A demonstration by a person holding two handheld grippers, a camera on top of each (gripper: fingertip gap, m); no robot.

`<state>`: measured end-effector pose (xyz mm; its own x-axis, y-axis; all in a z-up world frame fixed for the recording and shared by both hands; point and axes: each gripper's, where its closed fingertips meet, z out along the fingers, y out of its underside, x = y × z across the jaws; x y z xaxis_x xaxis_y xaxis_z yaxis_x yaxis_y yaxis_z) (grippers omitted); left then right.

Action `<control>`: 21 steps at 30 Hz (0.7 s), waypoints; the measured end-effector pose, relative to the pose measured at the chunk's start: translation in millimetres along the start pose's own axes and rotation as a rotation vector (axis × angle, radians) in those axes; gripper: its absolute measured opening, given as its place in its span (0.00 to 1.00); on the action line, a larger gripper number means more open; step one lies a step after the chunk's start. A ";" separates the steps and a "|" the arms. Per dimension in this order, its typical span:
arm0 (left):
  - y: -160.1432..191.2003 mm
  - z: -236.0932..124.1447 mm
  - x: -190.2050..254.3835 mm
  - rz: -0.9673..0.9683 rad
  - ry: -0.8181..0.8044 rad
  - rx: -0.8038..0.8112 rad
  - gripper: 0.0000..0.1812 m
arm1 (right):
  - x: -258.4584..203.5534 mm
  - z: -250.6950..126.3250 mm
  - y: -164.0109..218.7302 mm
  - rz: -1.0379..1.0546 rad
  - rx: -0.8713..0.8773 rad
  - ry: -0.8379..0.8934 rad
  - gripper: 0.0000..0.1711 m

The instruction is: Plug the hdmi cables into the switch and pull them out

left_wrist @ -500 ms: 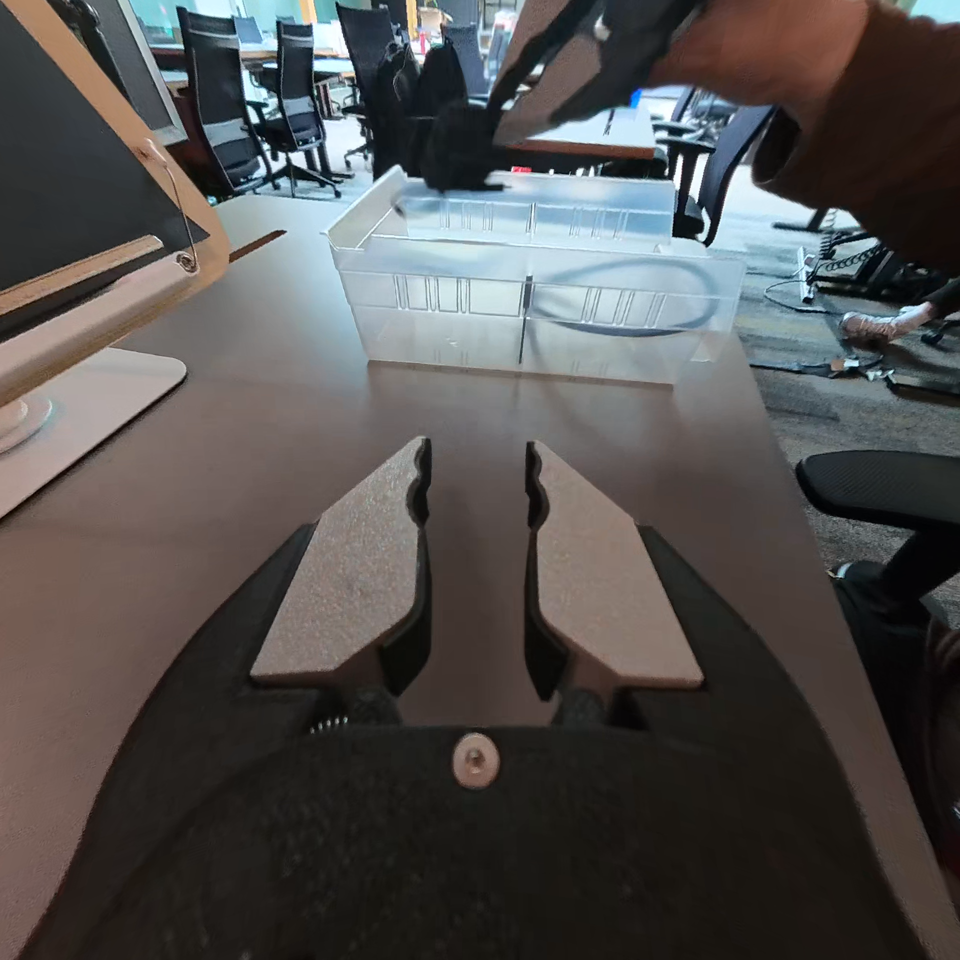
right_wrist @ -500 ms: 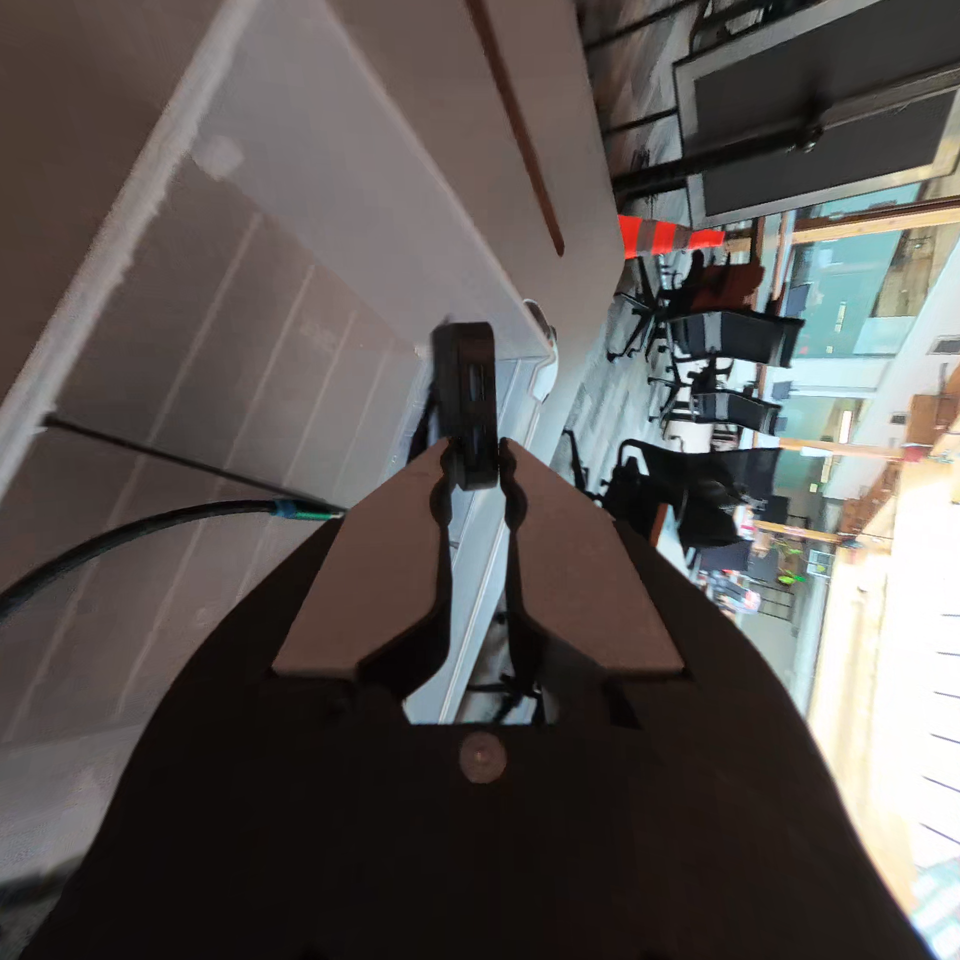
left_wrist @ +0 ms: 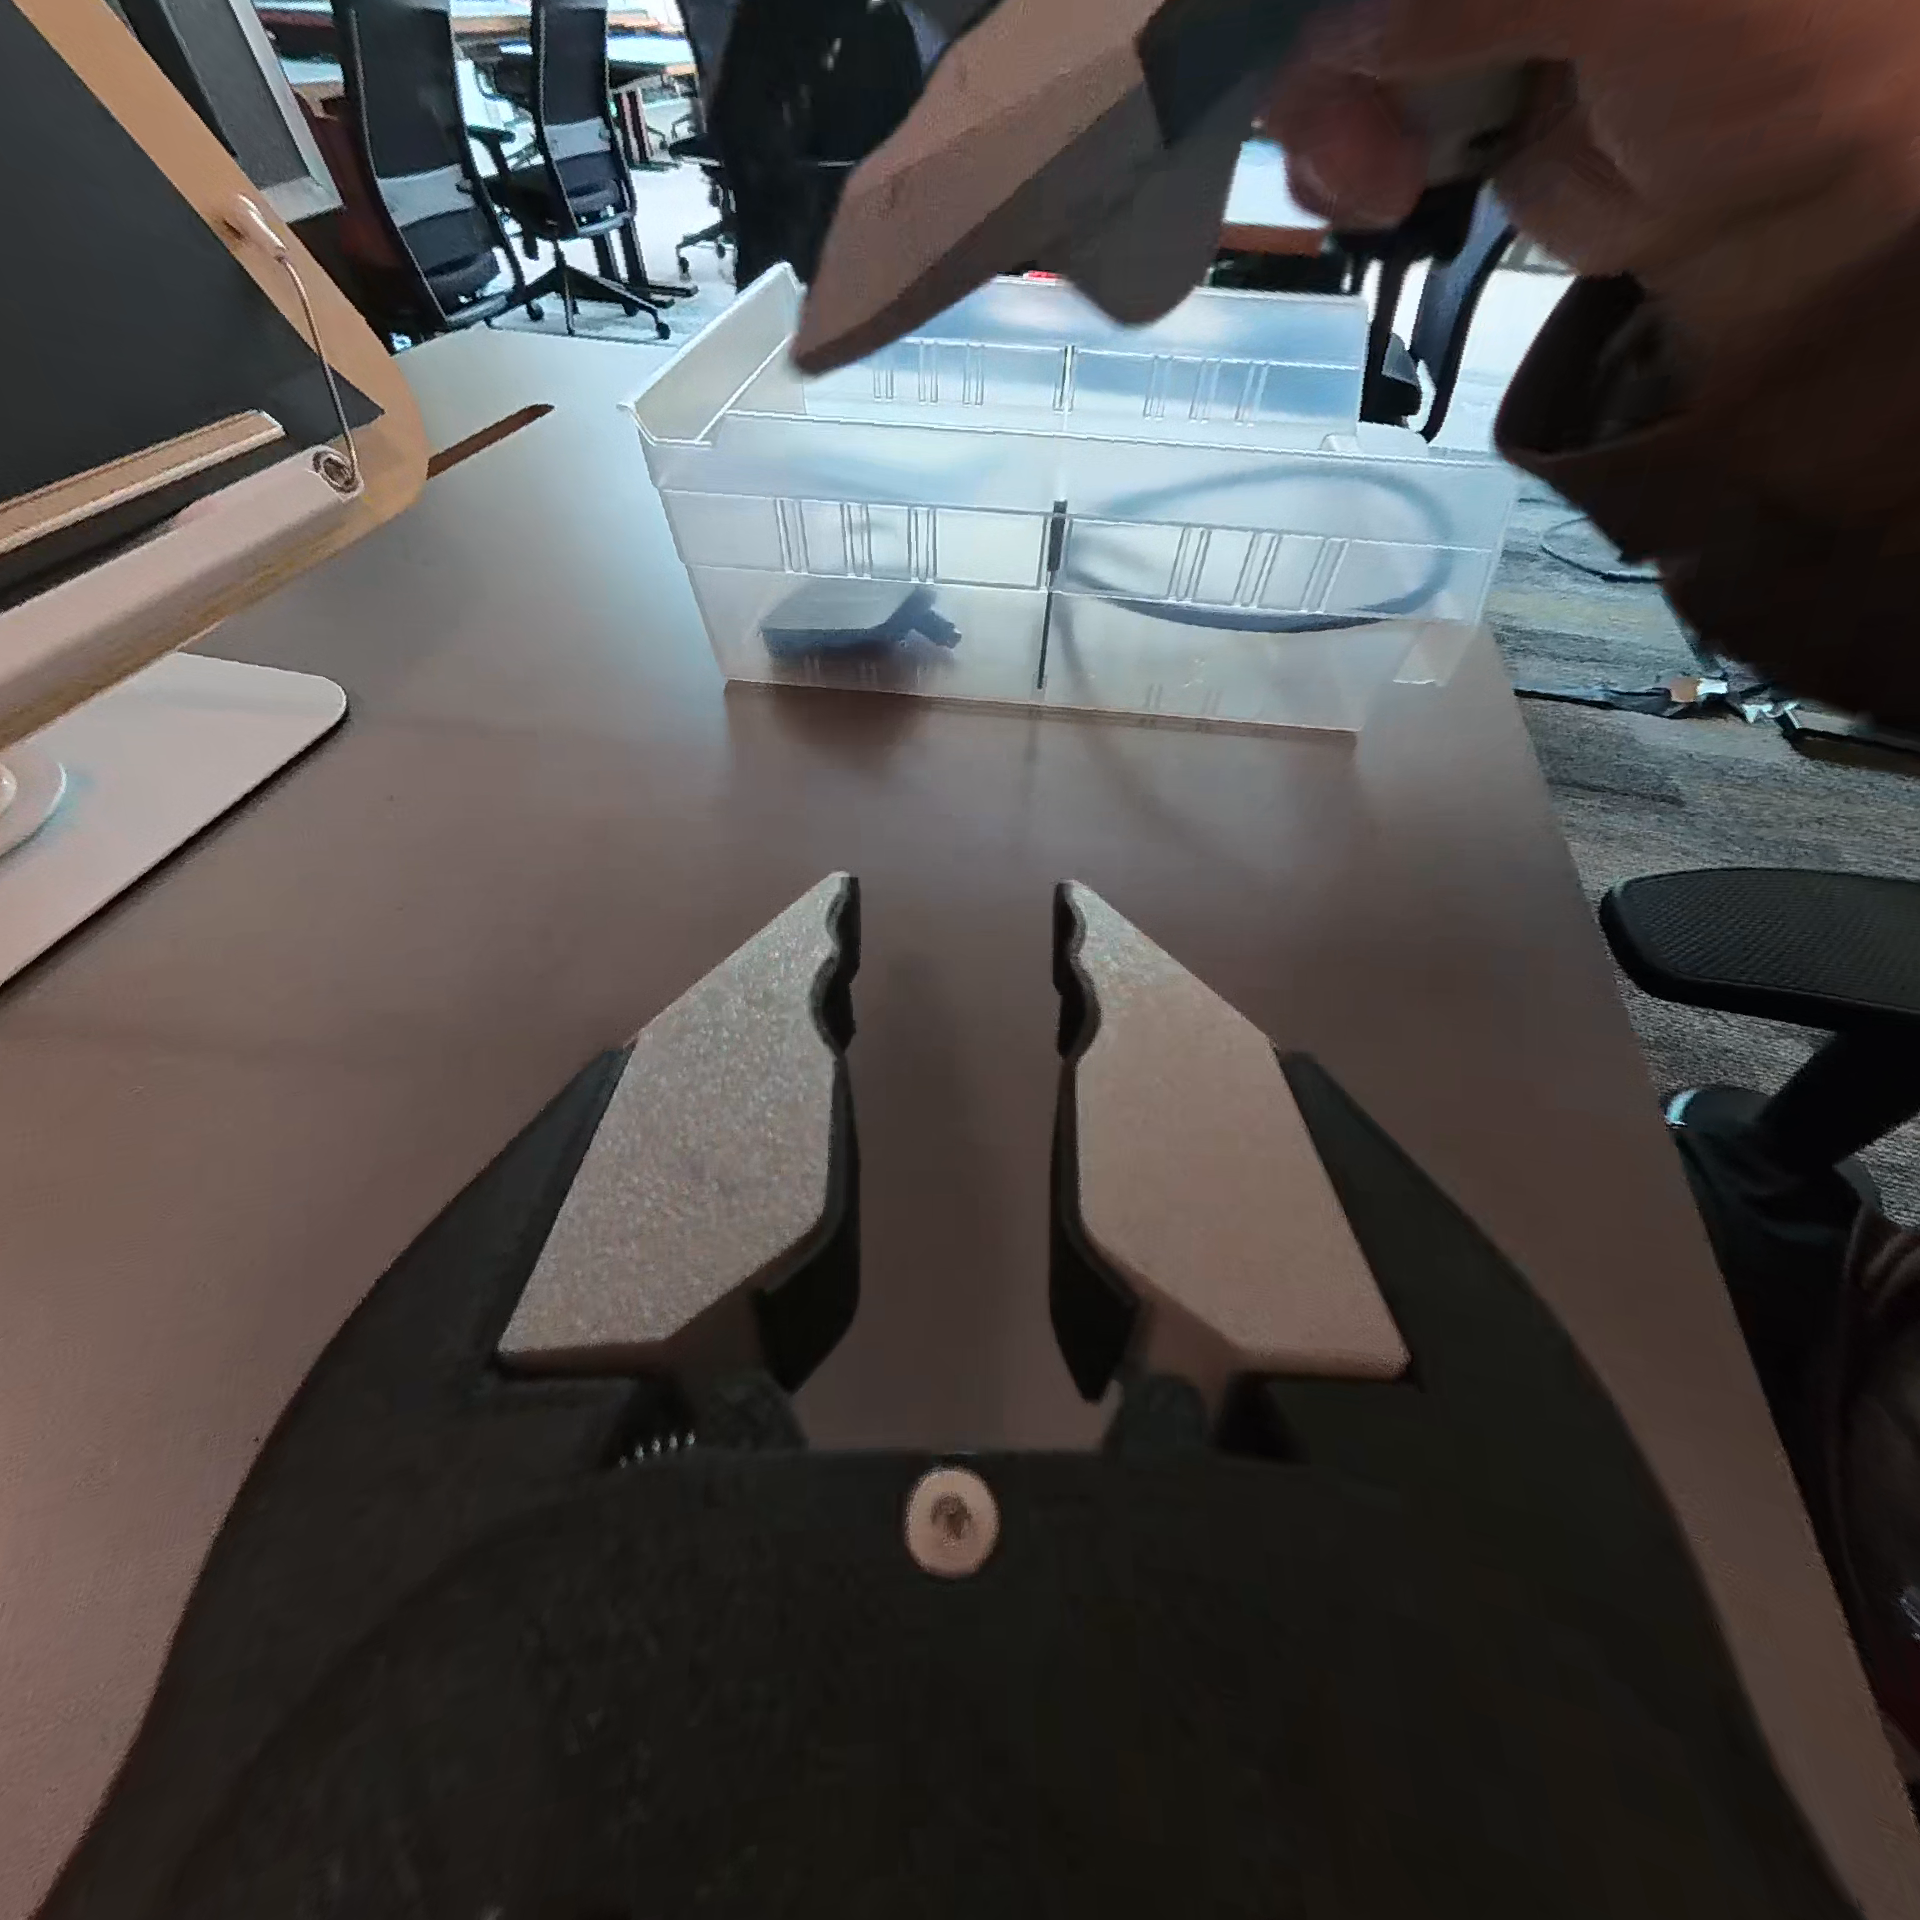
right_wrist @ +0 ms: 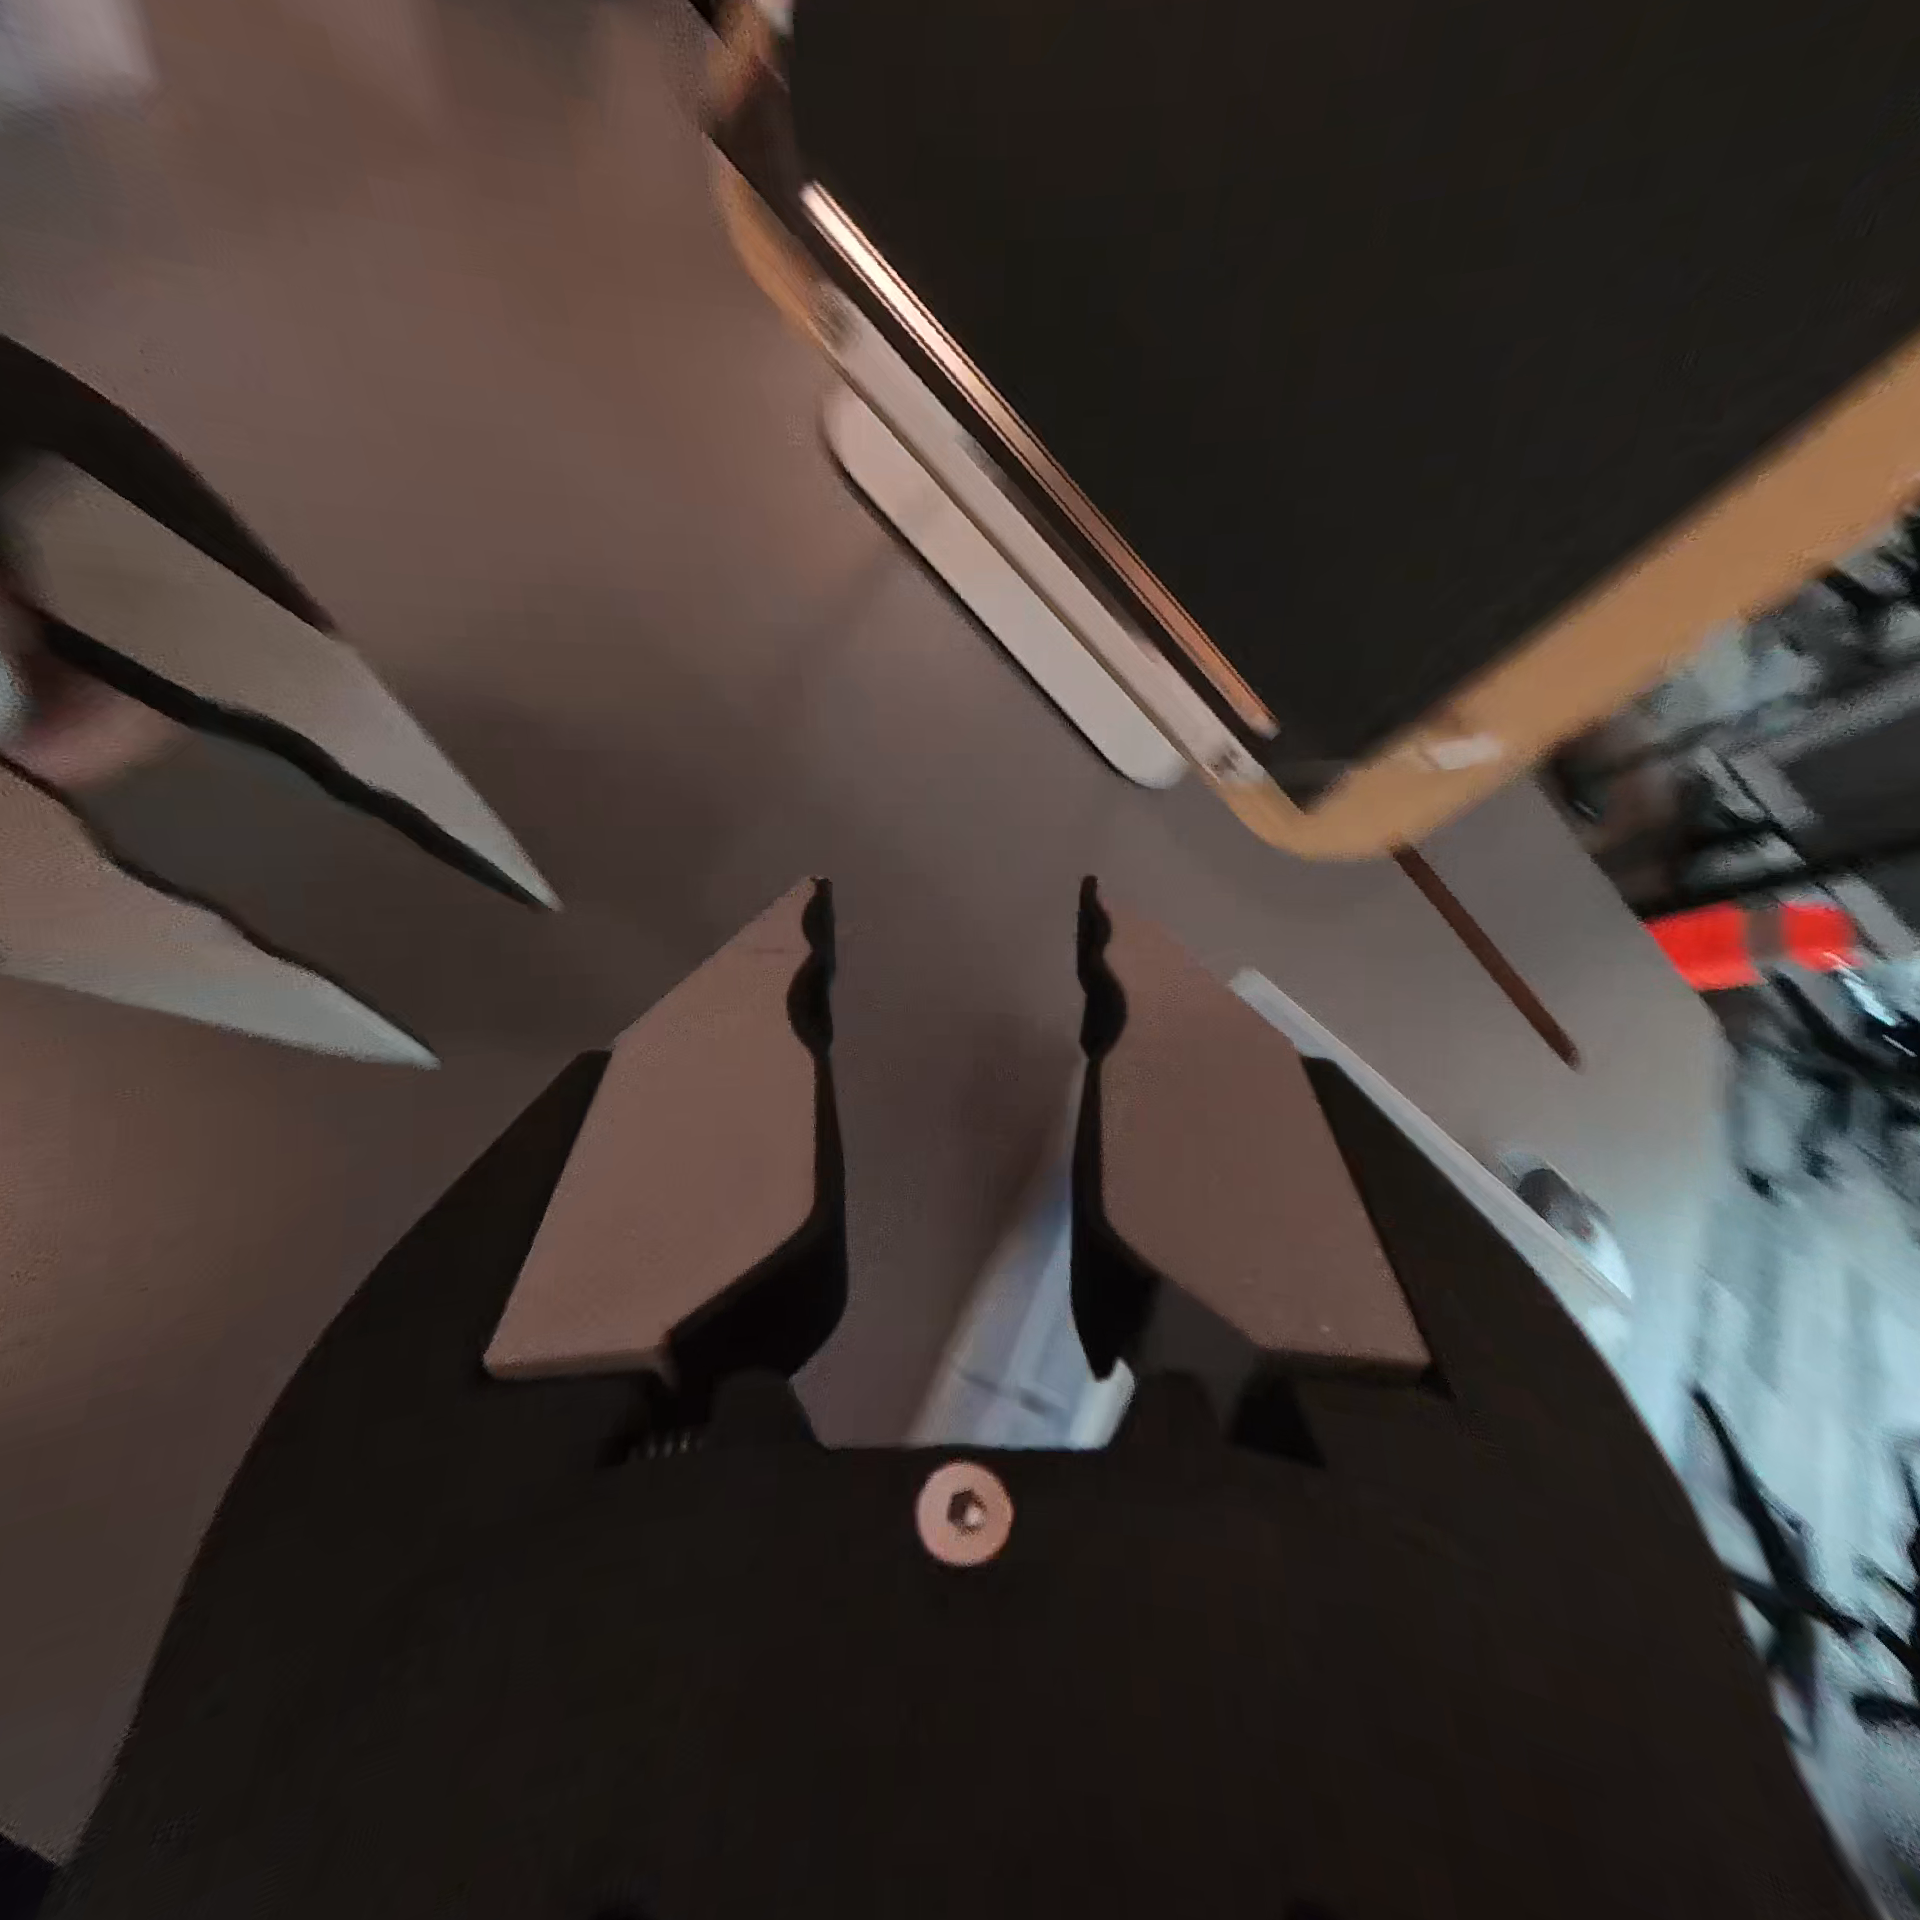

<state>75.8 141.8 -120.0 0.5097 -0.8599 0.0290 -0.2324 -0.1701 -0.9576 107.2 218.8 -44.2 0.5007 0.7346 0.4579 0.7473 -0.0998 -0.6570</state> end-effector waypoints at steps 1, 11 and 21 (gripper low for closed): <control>-1.4 -1.0 2.5 0.006 0.014 0.005 0.19 | -15.3 5.9 -13.9 0.013 0.043 -0.042 0.26; -15.9 -37.7 81.9 -0.206 0.222 0.102 0.29 | -80.5 133.2 -24.2 0.230 0.175 -0.222 0.27; -34.6 -266.1 -32.2 -0.049 -0.702 -0.153 0.27 | -109.9 139.4 -13.6 0.248 0.142 -0.360 0.31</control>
<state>-153.0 47.2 -11.6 0.9228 -0.3461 -0.1692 -0.2829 -0.3105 -0.9075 -18.9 233.0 -169.1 0.4542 0.8892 0.0559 0.5442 -0.2272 -0.8076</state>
